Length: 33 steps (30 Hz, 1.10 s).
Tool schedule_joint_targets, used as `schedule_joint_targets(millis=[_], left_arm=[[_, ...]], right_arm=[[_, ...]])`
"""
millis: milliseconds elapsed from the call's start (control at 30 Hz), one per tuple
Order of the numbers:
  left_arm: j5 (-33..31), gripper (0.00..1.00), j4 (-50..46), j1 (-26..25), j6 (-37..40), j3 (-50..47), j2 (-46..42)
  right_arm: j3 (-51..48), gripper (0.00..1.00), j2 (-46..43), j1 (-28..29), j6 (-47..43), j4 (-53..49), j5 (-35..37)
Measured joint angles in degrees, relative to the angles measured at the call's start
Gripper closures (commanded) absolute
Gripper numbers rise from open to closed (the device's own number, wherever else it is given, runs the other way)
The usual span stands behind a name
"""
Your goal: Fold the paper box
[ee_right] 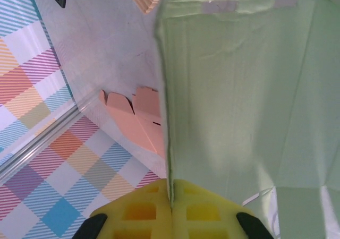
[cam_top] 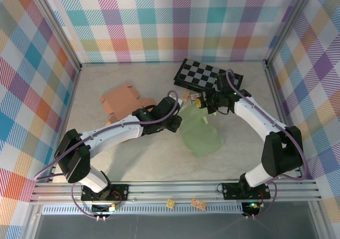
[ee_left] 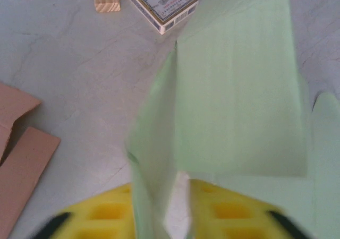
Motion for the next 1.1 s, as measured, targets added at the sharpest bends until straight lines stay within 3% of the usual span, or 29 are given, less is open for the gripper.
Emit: schedule_joint_targets(millis=[67,200,433,600,700,867,1100], left_arm=[[0.6,0.44,-1.2,0.2,-1.8,2.0,-0.2],[3.3,0.43,-3.9,0.8,-6.8,7.2,-2.2],[15.1,0.52,-1.6,5.4,-25.6,15.7,-2.6],[22.5,0.59,2.9,6.8,-43.2,20.0,4.7],[24.2,0.6,2.5,6.8,-49.4,22.4,8.9],[23.8,0.59,-1.4,6.8,-53.1,25.6,11.5],[20.2,0.56,-6.5,7.4,-52.0,28.3,11.4]], right_arm=[[-0.1,1.0,0.0,0.0,0.3,0.3,0.7],[-0.2,1.0,-0.4,0.0,1.3,0.8,2.4],[0.4,1.0,-0.5,0.0,2.2,0.4,4.8],[1.9,1.0,-0.5,0.0,2.8,0.0,6.1],[2.3,1.0,-0.5,0.0,3.0,-0.1,6.6],[2.3,1.0,-0.5,0.0,3.2,-0.2,7.1],[2.3,1.0,-0.5,0.0,3.2,-0.2,7.1]])
